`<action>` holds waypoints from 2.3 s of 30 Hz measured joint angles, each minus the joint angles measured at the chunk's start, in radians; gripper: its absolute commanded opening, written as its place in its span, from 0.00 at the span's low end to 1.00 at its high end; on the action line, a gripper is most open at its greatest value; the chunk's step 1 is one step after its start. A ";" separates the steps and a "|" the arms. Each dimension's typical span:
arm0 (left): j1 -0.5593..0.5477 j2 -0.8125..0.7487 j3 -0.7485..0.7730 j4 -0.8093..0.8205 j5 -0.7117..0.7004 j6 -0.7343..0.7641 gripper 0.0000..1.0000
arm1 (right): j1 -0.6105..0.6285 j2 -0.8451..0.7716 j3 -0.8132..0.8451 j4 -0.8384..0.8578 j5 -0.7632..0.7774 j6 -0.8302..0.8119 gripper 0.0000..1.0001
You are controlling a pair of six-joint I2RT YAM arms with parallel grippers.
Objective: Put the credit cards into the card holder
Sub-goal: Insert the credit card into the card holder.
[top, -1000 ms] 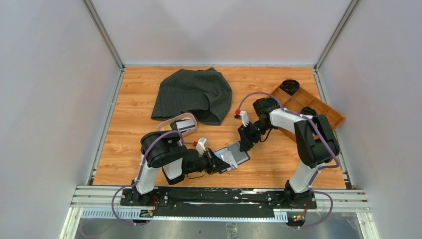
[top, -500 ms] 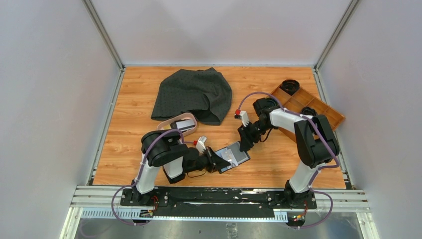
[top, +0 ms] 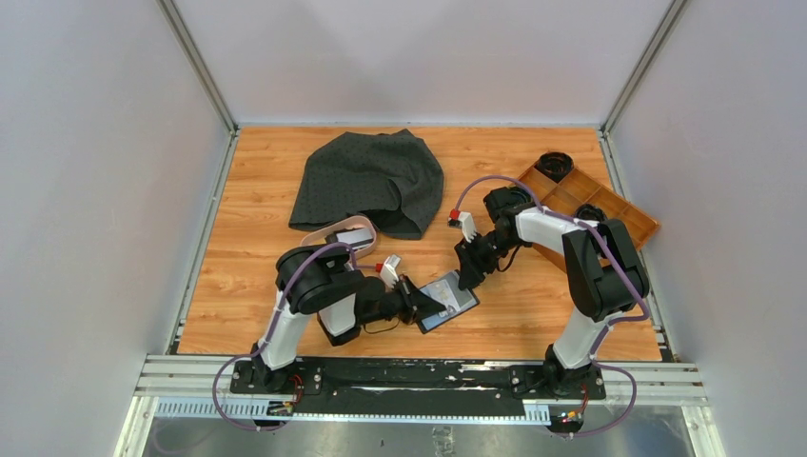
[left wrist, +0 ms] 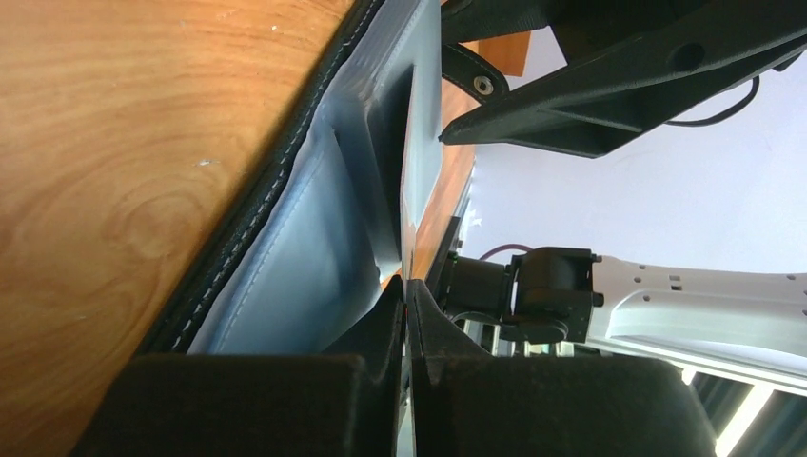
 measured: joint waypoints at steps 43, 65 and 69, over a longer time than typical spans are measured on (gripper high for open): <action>0.018 -0.108 -0.098 -0.005 0.121 0.078 0.00 | 0.002 0.001 0.002 -0.003 0.000 0.000 0.48; 0.018 -0.070 -0.095 -0.005 0.153 0.059 0.00 | 0.002 0.001 0.002 -0.003 0.001 0.000 0.48; 0.018 -0.067 -0.095 -0.005 0.156 0.055 0.00 | 0.002 0.001 0.002 -0.003 0.000 0.000 0.48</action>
